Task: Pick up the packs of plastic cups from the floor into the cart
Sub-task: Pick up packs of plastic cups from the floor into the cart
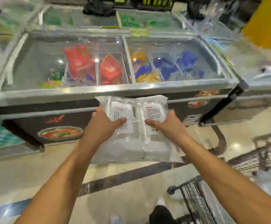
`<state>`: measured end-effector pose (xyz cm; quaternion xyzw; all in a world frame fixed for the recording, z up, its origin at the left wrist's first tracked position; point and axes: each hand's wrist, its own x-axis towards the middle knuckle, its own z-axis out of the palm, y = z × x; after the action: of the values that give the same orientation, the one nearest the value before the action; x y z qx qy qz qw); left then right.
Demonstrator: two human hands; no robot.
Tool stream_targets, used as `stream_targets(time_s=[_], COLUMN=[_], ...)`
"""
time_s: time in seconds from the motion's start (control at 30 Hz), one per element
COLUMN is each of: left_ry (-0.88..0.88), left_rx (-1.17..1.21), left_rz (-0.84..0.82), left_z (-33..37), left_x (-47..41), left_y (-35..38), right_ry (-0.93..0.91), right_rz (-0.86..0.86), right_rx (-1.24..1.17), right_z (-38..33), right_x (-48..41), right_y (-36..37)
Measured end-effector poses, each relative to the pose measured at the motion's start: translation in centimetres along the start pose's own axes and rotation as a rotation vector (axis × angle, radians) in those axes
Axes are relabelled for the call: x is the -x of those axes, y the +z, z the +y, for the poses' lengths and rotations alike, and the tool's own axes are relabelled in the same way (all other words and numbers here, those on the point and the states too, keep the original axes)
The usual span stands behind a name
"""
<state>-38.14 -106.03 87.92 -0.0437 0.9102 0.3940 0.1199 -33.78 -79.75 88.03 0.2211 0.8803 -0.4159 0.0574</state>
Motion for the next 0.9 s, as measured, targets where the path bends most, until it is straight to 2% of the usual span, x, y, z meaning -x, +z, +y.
stream_targets(time_s=[0.17,0.43,0.53,0.63,0.73,0.9], left_ry=[0.233,0.503,0.580,0.685,0.714,0.729], left_rx=[-0.086,-0.148,-0.179,-0.259,-0.298,-0.261], left_rz=[-0.199,-0.482,-0.564,-0.612,-0.740,-0.878], left_z=[15.0,35.7,40.8,45.3,48.6,53.7], left_x=[-0.8,5.3,7.9,9.4,11.1,18.7], left_y=[8.2,26.6,33.3,41.0,49.2,58.3], right_ry=[0.122,0.320,0.392,0.543,0.630,0.753], right_rz=[0.208,0.510,0.602,0.680,0.741,0.839], right_rx=[-0.112,-0.296,-0.330,-0.344,-0.368,-0.369], right_z=[8.0,24.4,29.6,35.0,40.7,49.4], right_x=[1.5,7.2,9.5,11.6,13.8,17.2], right_y=[-13.8,-31.6,-36.6,-40.6,-44.0,-48.8])
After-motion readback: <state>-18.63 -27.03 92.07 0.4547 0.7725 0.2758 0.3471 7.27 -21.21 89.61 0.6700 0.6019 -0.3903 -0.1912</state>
